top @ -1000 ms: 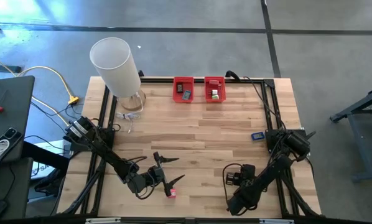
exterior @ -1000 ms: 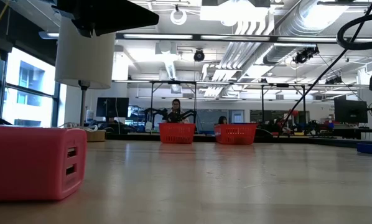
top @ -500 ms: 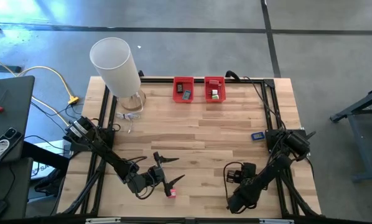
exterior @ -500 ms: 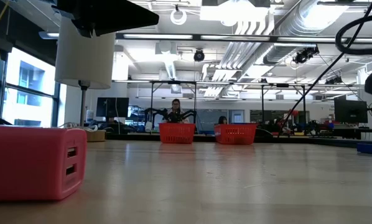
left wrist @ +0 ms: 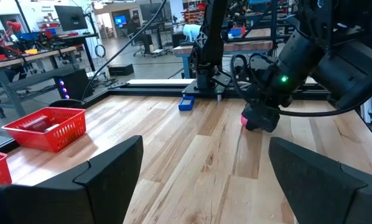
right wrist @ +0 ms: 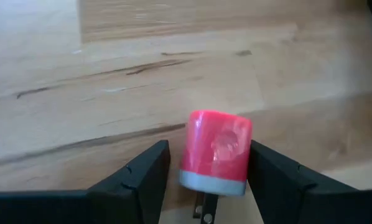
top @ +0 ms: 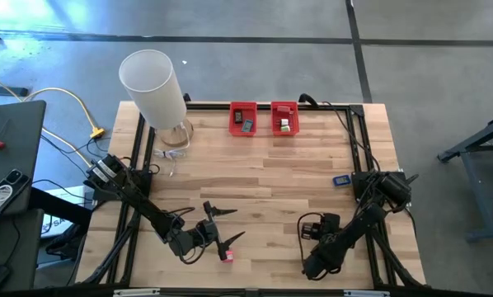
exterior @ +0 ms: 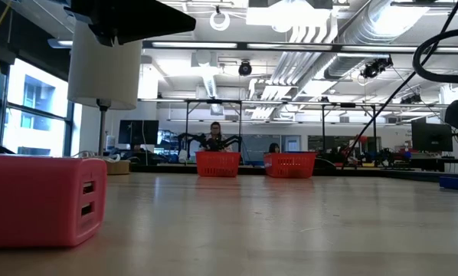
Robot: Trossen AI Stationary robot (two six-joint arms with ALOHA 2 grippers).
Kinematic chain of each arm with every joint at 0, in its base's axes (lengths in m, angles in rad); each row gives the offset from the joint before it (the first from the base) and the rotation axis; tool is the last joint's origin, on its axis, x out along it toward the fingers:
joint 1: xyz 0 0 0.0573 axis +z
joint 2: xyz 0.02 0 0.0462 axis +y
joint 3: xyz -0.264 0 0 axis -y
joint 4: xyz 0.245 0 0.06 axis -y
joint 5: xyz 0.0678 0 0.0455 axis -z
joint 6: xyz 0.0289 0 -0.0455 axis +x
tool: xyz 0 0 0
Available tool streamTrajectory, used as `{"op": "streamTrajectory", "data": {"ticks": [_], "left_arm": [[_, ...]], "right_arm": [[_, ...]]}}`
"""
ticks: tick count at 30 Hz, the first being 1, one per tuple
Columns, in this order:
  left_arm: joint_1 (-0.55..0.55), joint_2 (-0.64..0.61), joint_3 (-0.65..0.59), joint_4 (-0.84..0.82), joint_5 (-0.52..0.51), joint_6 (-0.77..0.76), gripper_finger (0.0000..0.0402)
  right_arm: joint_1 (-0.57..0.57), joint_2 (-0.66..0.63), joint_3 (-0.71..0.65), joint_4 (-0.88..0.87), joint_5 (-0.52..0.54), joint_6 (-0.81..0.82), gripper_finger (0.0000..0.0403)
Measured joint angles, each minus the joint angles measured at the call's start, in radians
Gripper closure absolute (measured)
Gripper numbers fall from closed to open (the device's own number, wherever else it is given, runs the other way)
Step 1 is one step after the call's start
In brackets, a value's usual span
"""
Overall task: Pick & Place Office items
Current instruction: Put the pink white charger adapter into the right red bin
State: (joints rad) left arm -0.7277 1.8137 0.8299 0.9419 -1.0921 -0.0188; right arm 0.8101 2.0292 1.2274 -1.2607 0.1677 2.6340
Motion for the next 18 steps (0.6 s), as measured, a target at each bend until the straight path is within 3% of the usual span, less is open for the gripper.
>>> {"op": "streamTrajectory", "data": {"ticks": [5,13,18], "left_arm": [[0.000,0.000,0.000,0.000,0.000,0.000,0.0062],[0.000,0.000,0.000,0.000,0.000,0.000,0.0062],[0.000,0.000,0.000,0.000,0.000,0.000,0.0062]], "right_arm": [[-0.001,0.002,-0.002,0.000,0.032,-0.160,0.0208],[0.000,0.003,-0.002,0.004,0.033,-0.131,0.0208],[0.000,0.003,-0.002,0.003,0.043,-0.311,0.0208]]}}
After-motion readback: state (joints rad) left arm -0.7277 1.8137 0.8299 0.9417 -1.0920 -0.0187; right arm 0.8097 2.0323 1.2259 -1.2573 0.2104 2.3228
